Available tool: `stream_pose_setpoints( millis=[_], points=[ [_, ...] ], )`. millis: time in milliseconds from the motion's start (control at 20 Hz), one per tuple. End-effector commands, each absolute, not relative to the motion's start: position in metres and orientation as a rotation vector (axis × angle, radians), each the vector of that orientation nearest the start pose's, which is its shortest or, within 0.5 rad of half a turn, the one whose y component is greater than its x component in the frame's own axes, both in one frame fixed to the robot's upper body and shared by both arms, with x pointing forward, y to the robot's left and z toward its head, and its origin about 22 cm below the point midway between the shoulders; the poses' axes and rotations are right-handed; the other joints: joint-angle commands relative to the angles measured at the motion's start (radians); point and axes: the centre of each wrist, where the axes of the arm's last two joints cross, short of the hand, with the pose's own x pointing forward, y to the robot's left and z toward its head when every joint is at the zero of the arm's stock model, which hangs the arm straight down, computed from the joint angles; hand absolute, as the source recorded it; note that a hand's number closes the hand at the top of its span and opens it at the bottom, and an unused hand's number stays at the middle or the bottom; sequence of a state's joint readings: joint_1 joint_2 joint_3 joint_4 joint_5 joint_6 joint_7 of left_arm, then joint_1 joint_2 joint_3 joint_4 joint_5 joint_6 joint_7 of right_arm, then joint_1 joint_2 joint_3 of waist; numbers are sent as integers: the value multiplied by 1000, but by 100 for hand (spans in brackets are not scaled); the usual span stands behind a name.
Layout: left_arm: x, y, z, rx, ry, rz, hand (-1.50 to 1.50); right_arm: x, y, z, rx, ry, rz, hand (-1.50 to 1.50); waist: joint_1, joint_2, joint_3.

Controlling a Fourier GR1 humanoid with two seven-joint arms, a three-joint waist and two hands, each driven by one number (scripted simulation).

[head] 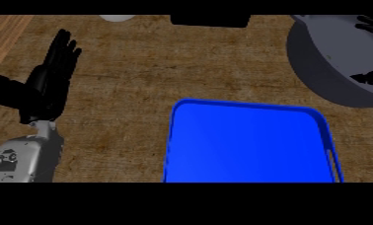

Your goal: Pick the bell pepper from the tray and place it in the pot

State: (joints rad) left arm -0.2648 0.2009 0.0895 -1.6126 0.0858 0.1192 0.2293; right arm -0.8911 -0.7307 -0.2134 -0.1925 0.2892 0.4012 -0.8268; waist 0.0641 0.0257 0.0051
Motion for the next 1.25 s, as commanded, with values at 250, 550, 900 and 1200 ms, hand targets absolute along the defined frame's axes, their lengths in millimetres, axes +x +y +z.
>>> stream_pose_setpoints(
  millis=[250,550,900,1200],
  points=[
    [301,259,97,168,-1655,39,0,351,-506,124,-26,-1832,374,-150,-1,12,5],
    [294,254,97,115,-1671,26,0,339,-528,156,-30,-1835,342,-150,14,15,8],
    [292,265,92,137,-1660,38,0,323,-545,163,-42,-1812,364,-150,10,17,9],
    [293,262,97,127,-1667,23,0,319,-549,166,-39,-1794,355,-150,13,18,12]
  ],
)
